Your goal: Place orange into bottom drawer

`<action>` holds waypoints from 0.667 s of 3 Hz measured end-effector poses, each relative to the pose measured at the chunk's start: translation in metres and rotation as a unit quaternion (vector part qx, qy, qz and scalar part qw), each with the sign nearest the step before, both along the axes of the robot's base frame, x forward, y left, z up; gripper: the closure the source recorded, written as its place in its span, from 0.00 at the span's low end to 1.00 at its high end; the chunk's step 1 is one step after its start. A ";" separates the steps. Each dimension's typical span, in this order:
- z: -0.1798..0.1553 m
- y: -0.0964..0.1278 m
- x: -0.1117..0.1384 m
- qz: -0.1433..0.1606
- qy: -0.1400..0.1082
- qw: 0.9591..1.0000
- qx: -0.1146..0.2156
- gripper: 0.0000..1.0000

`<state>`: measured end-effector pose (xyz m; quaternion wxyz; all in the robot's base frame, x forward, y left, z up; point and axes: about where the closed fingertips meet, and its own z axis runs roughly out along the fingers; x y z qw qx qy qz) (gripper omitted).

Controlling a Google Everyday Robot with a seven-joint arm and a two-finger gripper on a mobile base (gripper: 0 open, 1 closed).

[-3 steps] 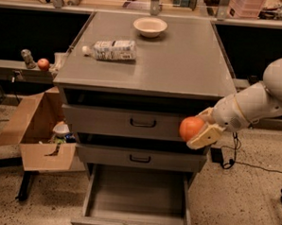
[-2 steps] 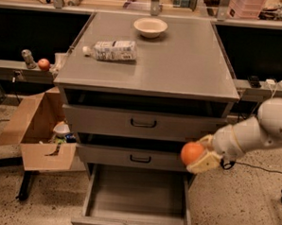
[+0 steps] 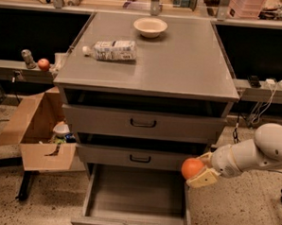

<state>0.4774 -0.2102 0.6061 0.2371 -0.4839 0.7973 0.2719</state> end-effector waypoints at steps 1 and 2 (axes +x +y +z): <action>-0.032 -0.006 -0.005 -0.020 0.003 1.000 -0.002 1.00; -0.111 -0.016 -0.016 -0.062 0.011 0.998 0.001 1.00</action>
Offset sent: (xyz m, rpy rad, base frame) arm -0.0264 -0.0332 -0.2089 0.0073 0.0349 -0.2400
